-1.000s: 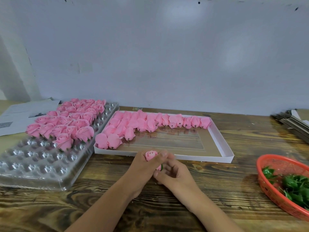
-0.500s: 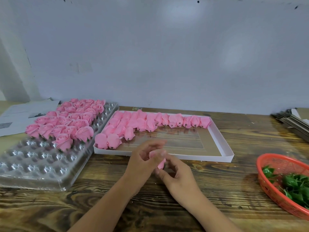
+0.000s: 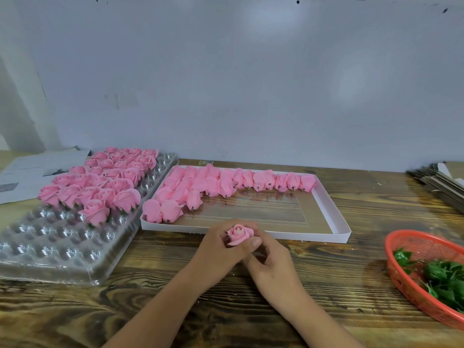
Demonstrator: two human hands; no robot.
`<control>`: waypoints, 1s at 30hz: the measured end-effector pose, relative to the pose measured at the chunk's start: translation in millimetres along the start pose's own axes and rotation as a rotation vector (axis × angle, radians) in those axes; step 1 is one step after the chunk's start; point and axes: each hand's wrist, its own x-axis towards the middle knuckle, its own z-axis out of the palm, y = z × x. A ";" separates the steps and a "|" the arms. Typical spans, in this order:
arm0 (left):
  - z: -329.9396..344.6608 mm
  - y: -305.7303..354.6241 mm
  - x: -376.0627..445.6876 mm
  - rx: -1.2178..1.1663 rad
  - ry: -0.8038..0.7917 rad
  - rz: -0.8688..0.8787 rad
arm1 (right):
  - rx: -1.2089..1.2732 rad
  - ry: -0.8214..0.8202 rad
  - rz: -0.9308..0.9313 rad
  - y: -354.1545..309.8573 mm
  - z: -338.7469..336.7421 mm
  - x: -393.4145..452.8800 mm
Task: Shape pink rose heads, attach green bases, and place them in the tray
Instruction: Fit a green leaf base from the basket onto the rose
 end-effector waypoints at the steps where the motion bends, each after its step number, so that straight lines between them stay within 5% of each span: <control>1: -0.2 -0.9 0.4 0.012 -0.008 -0.015 | 0.000 0.011 -0.001 0.8 -0.3 0.2; 6: -2.0 -3.0 0.8 -0.005 -0.033 -0.079 | -0.034 0.027 0.015 1.9 -1.7 2.0; 14: -4.4 7.5 -1.5 -0.115 0.094 -0.040 | -0.090 -0.164 0.051 0.2 2.4 -2.0; 30: -2.0 1.2 -0.3 -0.011 -0.022 -0.071 | 0.033 -0.042 0.040 -1.1 -2.0 1.2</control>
